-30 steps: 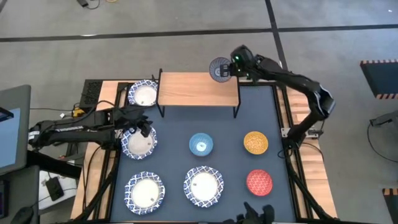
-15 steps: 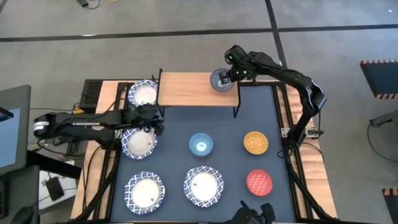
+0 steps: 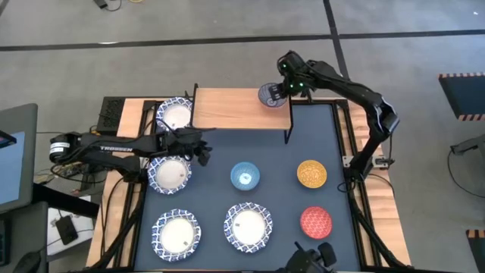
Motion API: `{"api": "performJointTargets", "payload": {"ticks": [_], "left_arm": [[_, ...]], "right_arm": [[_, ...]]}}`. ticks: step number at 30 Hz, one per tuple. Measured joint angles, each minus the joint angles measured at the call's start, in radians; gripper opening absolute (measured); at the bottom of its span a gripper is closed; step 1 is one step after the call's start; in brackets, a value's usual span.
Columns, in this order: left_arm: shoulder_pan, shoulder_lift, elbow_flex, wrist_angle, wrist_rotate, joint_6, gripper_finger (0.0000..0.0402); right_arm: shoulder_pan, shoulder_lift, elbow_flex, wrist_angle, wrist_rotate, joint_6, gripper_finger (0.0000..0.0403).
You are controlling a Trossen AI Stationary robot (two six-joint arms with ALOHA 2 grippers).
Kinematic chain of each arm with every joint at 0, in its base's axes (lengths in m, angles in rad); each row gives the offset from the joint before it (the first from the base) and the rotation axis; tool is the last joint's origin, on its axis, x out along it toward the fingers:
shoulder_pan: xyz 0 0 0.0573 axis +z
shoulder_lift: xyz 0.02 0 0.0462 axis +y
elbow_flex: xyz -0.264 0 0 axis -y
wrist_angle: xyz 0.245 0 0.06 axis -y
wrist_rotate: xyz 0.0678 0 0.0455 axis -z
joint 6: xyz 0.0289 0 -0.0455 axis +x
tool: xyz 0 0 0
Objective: Place and stack bowls onto a shelf
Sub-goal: Put the blue bowl on the shelf, then stack the light blue bowl on top of the blue bowl on the shelf
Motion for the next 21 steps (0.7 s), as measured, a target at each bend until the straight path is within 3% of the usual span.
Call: {"api": "performJointTargets", "payload": {"ticks": [6, 17, 21], "left_arm": [[-0.004, 0.0, 0.058, 0.001, 0.006, 0.017, 0.0164], [-0.006, 0.0, 0.182, -0.001, 0.051, 0.155, 0.0164], [-0.006, 0.006, 0.196, 0.005, 0.073, 0.161, 0.0164]], "right_arm": [[0.057, -0.06, -0.001, -0.02, 0.031, 0.0, 0.0219], [0.337, -0.284, -0.002, -0.284, 0.233, 0.135, 0.0221], [0.4, -0.361, -0.063, -0.352, 0.259, 0.22, 0.0221]]}}
